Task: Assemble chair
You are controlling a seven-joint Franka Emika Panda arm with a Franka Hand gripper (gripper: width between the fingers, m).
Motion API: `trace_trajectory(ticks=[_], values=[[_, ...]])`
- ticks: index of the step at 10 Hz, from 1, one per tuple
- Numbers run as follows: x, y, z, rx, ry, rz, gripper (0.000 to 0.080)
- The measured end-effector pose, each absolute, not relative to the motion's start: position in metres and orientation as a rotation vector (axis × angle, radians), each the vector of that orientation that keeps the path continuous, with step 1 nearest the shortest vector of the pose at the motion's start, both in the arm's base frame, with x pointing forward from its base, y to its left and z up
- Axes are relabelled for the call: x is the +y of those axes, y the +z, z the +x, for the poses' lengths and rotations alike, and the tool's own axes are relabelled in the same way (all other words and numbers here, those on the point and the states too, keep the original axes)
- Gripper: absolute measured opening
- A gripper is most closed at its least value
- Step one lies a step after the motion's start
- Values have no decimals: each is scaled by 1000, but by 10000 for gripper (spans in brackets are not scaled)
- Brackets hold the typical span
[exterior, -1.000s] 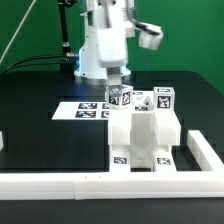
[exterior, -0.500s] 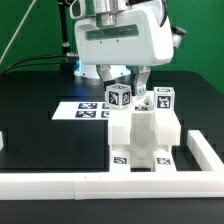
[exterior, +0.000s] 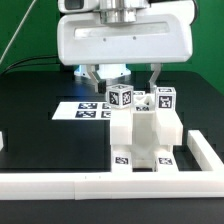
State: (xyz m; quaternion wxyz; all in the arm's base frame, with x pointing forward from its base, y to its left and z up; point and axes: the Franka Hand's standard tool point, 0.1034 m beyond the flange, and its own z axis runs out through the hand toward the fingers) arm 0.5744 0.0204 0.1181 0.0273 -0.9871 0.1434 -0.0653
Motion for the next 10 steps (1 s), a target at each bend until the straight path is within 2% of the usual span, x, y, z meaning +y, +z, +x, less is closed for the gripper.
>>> trace_trajectory(ticks=[5,7,8,9,10], values=[[15,119,576,-106,-212,-3125,649],[13,119,577,-52,-214,-3125,649],[13,119,577,-52,-214,-3125,553],[14,119,577,33,-213,-3120,553],[14,119,577,185,-211,-3108,379]])
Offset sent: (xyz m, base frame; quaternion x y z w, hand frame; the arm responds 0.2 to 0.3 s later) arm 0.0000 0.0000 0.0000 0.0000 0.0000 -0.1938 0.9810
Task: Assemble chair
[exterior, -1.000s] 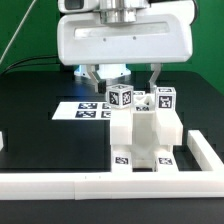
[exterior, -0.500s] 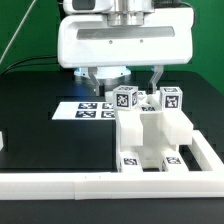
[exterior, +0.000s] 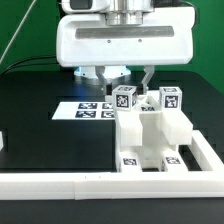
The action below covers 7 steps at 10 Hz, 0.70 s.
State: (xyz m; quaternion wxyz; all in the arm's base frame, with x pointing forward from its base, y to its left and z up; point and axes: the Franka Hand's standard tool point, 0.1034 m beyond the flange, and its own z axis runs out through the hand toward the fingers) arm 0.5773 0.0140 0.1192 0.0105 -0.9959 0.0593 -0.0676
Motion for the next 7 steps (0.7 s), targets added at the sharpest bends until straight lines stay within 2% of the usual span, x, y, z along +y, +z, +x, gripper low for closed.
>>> trace_trajectory(ticks=[1,4,7], values=[[14,119,576,295,-205,-3095,285],[15,119,576,613,-199,-3033,285],[18,119,578,1157,-184,-2844,285]])
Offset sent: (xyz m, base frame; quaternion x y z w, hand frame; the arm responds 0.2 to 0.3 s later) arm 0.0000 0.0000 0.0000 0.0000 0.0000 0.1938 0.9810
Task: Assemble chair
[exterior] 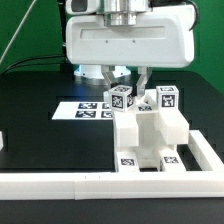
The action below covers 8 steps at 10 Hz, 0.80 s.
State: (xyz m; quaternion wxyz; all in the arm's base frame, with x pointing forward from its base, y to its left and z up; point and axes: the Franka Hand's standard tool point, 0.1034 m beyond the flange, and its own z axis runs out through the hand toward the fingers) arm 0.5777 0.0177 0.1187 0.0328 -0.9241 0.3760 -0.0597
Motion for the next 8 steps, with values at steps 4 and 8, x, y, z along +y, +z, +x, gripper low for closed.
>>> trace_trajectory(ticks=[4,8], values=[[20,119,579,1555,-189,-2594,292],[20,118,577,973,-211,-2904,613]])
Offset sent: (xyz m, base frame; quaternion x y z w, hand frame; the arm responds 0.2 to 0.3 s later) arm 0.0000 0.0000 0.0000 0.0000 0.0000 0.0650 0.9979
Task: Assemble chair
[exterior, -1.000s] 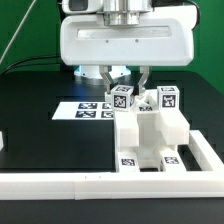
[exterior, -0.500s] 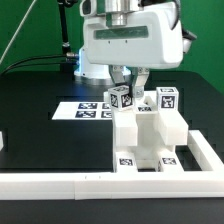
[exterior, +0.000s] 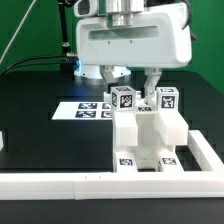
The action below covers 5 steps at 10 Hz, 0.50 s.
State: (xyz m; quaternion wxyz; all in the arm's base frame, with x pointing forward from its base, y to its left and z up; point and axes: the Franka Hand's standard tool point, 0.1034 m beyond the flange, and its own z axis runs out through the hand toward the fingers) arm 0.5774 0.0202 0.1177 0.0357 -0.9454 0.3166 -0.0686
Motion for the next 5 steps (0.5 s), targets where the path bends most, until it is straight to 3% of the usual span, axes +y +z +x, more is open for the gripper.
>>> trace_trajectory(ticks=[5], values=[[12,117,577,422,-228,-3069,649]])
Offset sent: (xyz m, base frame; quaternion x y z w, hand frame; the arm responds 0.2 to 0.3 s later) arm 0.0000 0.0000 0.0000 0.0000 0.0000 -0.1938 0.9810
